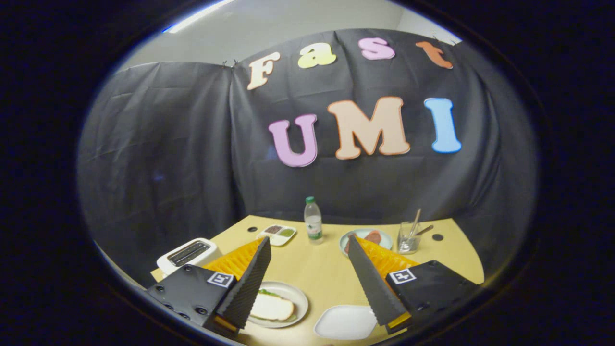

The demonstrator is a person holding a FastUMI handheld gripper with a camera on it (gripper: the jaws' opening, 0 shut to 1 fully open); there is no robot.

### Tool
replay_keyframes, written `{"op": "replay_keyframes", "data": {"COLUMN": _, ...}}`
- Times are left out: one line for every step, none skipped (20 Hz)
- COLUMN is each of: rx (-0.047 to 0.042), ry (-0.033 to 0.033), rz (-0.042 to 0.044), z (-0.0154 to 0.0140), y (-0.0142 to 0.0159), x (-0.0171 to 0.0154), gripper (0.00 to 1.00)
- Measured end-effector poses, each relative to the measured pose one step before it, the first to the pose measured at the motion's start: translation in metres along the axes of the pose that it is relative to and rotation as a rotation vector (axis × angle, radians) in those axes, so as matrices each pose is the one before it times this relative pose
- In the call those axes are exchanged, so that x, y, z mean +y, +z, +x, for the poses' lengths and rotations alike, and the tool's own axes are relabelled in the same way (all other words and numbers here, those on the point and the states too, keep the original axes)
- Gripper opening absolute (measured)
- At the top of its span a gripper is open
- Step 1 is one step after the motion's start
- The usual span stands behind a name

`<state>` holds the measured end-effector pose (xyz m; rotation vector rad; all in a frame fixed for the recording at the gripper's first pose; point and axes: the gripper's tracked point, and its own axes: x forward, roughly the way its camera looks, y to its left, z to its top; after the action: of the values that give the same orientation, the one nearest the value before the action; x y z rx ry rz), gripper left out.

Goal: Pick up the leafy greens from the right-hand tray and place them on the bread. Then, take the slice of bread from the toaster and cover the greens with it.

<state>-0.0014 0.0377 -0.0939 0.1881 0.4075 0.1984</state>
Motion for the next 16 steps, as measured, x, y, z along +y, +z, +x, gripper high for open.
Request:
{"op": "replay_keyframes", "data": {"rx": -0.03279, "ry": -0.02528, "rz": -0.01362, "z": -0.00282, "y": 0.00827, "x": -0.00565, "gripper": 1.00}}
{"op": "replay_keyframes", "data": {"rx": -0.03331, "ry": -0.02257, "rz": -0.01147, "z": -0.00238, "y": 0.00904, "x": -0.00391, "gripper": 1.00}}
{"op": "replay_keyframes", "data": {"rx": -0.03398, "ry": -0.02495, "rz": -0.00960, "z": -0.00317, "y": 0.01030, "x": -0.00543, "gripper": 1.00}}
{"op": "replay_keyframes", "data": {"rx": -0.01932, "ry": -0.01683, "rz": -0.00920, "z": -0.00153, "y": 0.00686, "x": -0.00385, "gripper": 1.00}}
{"op": "replay_keyframes", "data": {"rx": -0.02404, "ry": -0.01481, "rz": -0.00815, "z": -0.00120, "y": 0.00663, "x": -0.00383, "gripper": 1.00}}
{"op": "replay_keyframes", "data": {"rx": -0.01597, "ry": -0.01133, "rz": -0.01097, "z": -0.00142, "y": 0.00539, "x": -0.00279, "gripper": 1.00}}
{"op": "replay_keyframes", "data": {"rx": -0.02255, "ry": -0.01445, "rz": -0.00860, "z": 0.00096, "y": 0.00648, "x": -0.00328, "gripper": 1.00}}
{"op": "replay_keyframes", "data": {"rx": -0.01036, "ry": -0.00700, "rz": -0.00819, "z": 0.00035, "y": 0.00233, "x": -0.00329, "gripper": 1.00}}
{"op": "replay_keyframes", "data": {"rx": -0.01109, "ry": -0.00845, "rz": -0.00408, "z": -0.00033, "y": 0.00503, "x": -0.00308, "gripper": 1.00}}
{"op": "replay_keyframes", "data": {"rx": -0.00675, "ry": -0.00643, "rz": -0.00076, "z": 0.00063, "y": 0.00213, "x": -0.00194, "gripper": 1.00}}
{"op": "replay_keyframes", "data": {"rx": -0.00258, "ry": -0.00535, "rz": 0.00139, "z": 0.00067, "y": 0.00221, "x": -0.00189, "gripper": 1.00}}
{"op": "replay_keyframes", "data": {"rx": -0.00572, "ry": -0.00426, "rz": 0.00330, "z": 0.00064, "y": 0.00086, "x": -0.00059, "gripper": 1.00}}
{"op": "replay_keyframes", "data": {"rx": -0.00116, "ry": -0.00049, "rz": 0.00067, "z": 0.00158, "y": 0.00116, "x": -0.00120, "gripper": 1.00}}
{"op": "replay_keyframes", "data": {"rx": -0.00150, "ry": -0.00052, "rz": -0.00046, "z": 0.00069, "y": 0.00030, "x": -0.00062, "gripper": 1.00}}
{"op": "replay_keyframes", "data": {"rx": 0.00116, "ry": 0.00466, "rz": -0.00281, "z": -0.00013, "y": -0.00074, "x": 0.00025, "gripper": 1.00}}
{"op": "replay_keyframes", "data": {"rx": -0.00018, "ry": -0.00156, "rz": -0.00505, "z": 0.00048, "y": 0.00070, "x": -0.00039, "gripper": 1.00}}
